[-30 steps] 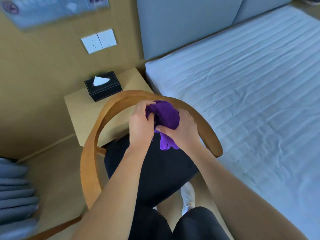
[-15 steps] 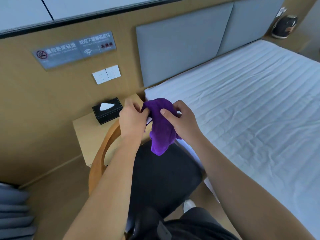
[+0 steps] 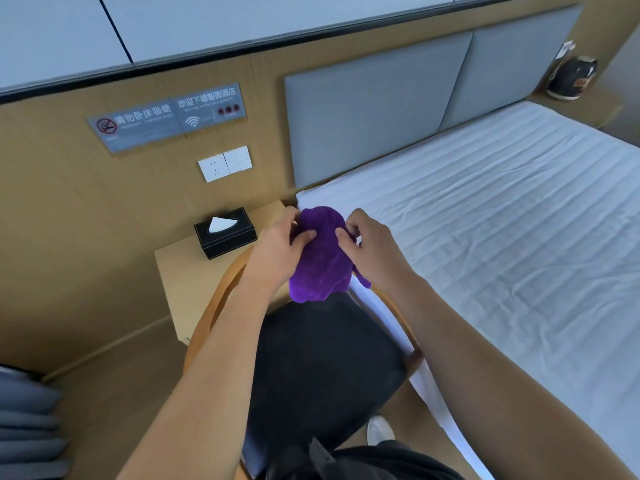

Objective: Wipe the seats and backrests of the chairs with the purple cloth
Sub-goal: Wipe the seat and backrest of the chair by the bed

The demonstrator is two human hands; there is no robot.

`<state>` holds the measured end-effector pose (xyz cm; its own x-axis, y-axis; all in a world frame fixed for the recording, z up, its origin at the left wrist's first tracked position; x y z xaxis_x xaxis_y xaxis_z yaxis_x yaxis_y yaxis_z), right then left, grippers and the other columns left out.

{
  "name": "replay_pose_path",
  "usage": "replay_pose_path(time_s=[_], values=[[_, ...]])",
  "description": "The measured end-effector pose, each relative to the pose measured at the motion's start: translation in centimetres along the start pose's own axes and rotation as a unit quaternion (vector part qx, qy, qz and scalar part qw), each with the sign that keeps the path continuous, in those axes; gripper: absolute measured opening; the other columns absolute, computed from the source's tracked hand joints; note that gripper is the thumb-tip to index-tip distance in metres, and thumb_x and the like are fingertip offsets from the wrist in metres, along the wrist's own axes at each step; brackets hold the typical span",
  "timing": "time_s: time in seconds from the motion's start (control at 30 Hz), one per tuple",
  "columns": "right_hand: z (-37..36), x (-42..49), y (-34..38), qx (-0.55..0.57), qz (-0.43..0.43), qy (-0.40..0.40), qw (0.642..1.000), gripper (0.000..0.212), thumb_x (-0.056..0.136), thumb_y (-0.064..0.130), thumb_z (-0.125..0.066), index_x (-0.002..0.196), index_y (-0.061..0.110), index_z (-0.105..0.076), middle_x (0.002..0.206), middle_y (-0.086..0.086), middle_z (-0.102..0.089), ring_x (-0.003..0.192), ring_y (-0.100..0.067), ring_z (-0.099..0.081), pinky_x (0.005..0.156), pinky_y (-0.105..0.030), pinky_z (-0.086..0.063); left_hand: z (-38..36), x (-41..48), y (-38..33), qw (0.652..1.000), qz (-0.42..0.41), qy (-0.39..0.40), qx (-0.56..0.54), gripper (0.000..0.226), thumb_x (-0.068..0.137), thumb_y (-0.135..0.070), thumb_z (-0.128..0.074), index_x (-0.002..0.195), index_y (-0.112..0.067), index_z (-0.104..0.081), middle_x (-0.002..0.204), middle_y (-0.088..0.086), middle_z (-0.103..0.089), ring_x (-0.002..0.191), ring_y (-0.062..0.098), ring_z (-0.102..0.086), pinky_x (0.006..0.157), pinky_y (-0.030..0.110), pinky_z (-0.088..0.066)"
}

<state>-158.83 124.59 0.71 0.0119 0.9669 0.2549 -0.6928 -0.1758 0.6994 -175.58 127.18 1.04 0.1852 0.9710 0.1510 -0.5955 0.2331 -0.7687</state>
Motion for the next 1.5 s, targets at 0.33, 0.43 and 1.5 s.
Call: replay_pose_path(time_s=[0.33, 0.43, 1.5], values=[[-0.2, 4.0, -0.8, 0.022, -0.012, 0.043, 0.999, 0.032, 0.092, 0.057, -0.057, 0.102, 0.028, -0.044, 0.080, 0.011, -0.056, 0.070, -0.005, -0.057, 0.060, -0.023, -0.048, 3.3, 2.3, 0.3, 0.998, -0.014, -0.022, -0.056, 0.019, 0.096, -0.034, -0.063, 0.103, -0.035, -0.045, 0.081, -0.016, -0.061, 0.075, -0.006, -0.058, 0.058, 0.005, -0.042], [-0.8, 4.6, -1.6, -0.023, -0.036, 0.141, 0.989, 0.072, 0.072, 0.074, -0.067, 0.125, 0.028, -0.051, 0.101, 0.014, -0.055, 0.088, -0.005, -0.056, 0.074, -0.024, -0.046, 3.8, 2.7, 1.0, 0.997, -0.028, 0.008, -0.068, 0.014, 0.098, -0.031, -0.060, 0.093, -0.044, -0.059, 0.089, -0.028, -0.063, 0.086, -0.008, -0.058, 0.065, 0.005, -0.042], [-4.1, 5.0, -1.7, 0.128, -0.193, 0.117, 0.966, 0.036, 0.084, 0.048, -0.066, 0.104, 0.019, -0.060, 0.096, 0.004, -0.067, 0.089, -0.012, -0.065, 0.075, -0.028, -0.053, -0.9, 2.0, 2.0, 0.962, 0.010, 0.271, -0.039, 0.013, 0.087, -0.006, -0.052, 0.092, -0.009, -0.064, 0.083, 0.003, -0.056, 0.064, 0.006, -0.046, 0.066, 0.028, -0.040]])
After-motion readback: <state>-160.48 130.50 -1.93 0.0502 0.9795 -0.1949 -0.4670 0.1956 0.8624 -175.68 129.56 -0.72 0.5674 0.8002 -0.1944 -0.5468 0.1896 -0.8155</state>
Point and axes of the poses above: each hand's wrist, its own x-axis towards the middle knuckle, its own z-axis out of the back of the hand, y = z × x, the point moved 5 cm from there along x, towards the middle knuckle
